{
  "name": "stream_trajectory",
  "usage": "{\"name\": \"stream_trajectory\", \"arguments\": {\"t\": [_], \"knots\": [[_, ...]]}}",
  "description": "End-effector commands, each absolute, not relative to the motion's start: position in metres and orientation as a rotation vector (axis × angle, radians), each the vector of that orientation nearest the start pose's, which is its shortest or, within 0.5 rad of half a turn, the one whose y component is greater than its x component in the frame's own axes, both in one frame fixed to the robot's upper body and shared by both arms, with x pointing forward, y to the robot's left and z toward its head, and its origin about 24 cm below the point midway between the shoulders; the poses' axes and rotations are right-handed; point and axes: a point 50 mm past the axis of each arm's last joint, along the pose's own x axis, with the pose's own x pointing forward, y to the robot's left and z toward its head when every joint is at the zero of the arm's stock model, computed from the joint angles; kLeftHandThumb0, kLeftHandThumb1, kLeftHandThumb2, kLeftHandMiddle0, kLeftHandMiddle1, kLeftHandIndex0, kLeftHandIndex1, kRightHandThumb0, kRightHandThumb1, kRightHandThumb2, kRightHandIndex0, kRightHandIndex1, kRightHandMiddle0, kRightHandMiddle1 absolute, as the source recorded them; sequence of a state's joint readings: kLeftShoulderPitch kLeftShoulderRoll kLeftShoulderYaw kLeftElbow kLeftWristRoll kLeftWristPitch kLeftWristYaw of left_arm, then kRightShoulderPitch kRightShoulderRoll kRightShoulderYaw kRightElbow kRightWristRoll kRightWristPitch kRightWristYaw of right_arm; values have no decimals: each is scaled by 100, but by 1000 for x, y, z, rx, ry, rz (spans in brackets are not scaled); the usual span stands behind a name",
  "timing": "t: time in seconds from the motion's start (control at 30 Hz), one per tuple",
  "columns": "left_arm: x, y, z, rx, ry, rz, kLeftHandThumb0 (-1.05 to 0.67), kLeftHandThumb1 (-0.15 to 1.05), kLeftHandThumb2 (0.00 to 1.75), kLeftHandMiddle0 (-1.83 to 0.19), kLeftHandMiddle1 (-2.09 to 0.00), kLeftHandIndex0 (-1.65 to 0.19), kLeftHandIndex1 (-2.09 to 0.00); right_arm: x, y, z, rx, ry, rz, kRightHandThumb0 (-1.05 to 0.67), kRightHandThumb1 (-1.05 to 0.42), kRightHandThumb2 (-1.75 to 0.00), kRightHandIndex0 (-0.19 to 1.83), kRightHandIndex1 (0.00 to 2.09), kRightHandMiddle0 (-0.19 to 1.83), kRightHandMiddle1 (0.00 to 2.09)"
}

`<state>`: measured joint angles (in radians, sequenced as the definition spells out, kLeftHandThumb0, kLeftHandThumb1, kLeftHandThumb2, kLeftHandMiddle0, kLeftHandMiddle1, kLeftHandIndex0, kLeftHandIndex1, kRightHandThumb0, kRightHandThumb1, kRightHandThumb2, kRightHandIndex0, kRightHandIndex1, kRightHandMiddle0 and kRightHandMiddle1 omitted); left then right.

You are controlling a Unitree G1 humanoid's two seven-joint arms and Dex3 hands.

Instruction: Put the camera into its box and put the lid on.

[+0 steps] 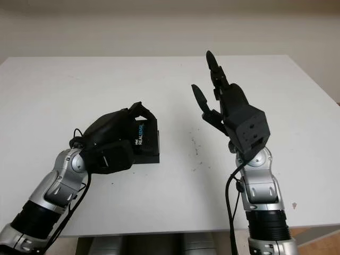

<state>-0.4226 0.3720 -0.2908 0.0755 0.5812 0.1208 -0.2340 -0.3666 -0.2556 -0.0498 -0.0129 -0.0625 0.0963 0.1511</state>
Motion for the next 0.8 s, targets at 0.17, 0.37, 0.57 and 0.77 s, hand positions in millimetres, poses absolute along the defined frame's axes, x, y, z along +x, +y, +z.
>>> {"name": "stream_trajectory", "arguments": {"t": [0.17,0.37,0.57,0.77], "knots": [[321,125,116,1007,-186,-389,-28,105,12,-7,-110,-1,-115,312,-176,149,-314,-283,128,-77,-105,-52,-6,5,-3,5],[323,122,115,1004,-195,-400,-28,105,14,-12,-103,-4,-113,312,-176,148,-318,-281,127,-77,-105,-52,-5,5,-3,5],[323,123,115,1020,-192,-397,-27,105,12,-10,-110,-5,-115,312,-178,149,-320,-283,128,-76,-105,-52,-5,5,-2,6],[322,124,116,1081,-178,-387,-30,105,12,-3,-121,0,-117,313,-178,149,-327,-283,131,-76,-105,-53,-6,5,-2,5]]}}
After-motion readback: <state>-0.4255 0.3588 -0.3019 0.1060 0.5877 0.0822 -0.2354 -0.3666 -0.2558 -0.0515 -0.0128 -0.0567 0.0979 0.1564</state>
